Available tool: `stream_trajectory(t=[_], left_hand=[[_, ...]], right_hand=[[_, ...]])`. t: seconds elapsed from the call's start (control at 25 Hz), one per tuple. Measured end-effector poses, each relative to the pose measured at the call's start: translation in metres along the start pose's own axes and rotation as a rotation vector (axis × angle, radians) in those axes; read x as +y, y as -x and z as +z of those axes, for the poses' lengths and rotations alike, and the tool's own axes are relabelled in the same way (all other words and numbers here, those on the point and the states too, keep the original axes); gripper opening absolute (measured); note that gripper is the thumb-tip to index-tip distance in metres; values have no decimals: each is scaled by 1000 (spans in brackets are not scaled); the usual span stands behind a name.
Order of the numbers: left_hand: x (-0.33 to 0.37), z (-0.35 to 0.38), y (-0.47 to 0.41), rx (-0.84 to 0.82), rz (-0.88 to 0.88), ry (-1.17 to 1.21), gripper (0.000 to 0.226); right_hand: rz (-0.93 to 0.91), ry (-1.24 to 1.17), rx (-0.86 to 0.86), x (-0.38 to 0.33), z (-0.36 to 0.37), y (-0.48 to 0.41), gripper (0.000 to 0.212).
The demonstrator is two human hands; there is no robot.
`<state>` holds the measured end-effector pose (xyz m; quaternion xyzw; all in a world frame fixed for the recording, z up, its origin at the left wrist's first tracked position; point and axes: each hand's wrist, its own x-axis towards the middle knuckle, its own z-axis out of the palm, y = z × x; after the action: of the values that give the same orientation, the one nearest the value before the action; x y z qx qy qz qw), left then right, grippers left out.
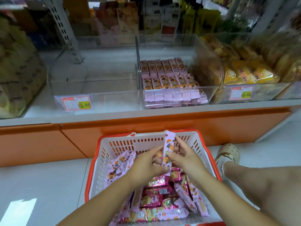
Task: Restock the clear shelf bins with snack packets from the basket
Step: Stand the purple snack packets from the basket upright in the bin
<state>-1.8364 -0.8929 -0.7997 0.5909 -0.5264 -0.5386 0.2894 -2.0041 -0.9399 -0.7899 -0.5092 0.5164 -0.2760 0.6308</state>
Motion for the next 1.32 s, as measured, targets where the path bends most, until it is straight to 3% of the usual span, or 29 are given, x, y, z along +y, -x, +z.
stream_trajectory(t=[0.24,0.4,0.52,0.68,0.8,0.88,1.32], left_hand=[[90,-32,-14,246,279,-375,82],[145,-75,-25,494,539,-625,66],[162,-123,-46,704,624,-853,57],[146,-165,-75,631,560,-908,71],[133,-175,-84,573,583,-855,76],[130,-177,-87,552,606,-831,80],[126,-182,-92,517,634,-783,87]], right_hand=[[-244,59,158,-94,-1,2,56],[-477,363,304,-177,-26,-32,50],[-486,705,524,-238,-54,-90,51],[-251,1081,643,-280,-74,-181,40],[-131,1495,613,-279,-70,-222,18],[-118,1526,585,-269,-68,-237,11],[-124,1461,577,-239,-72,-259,23]])
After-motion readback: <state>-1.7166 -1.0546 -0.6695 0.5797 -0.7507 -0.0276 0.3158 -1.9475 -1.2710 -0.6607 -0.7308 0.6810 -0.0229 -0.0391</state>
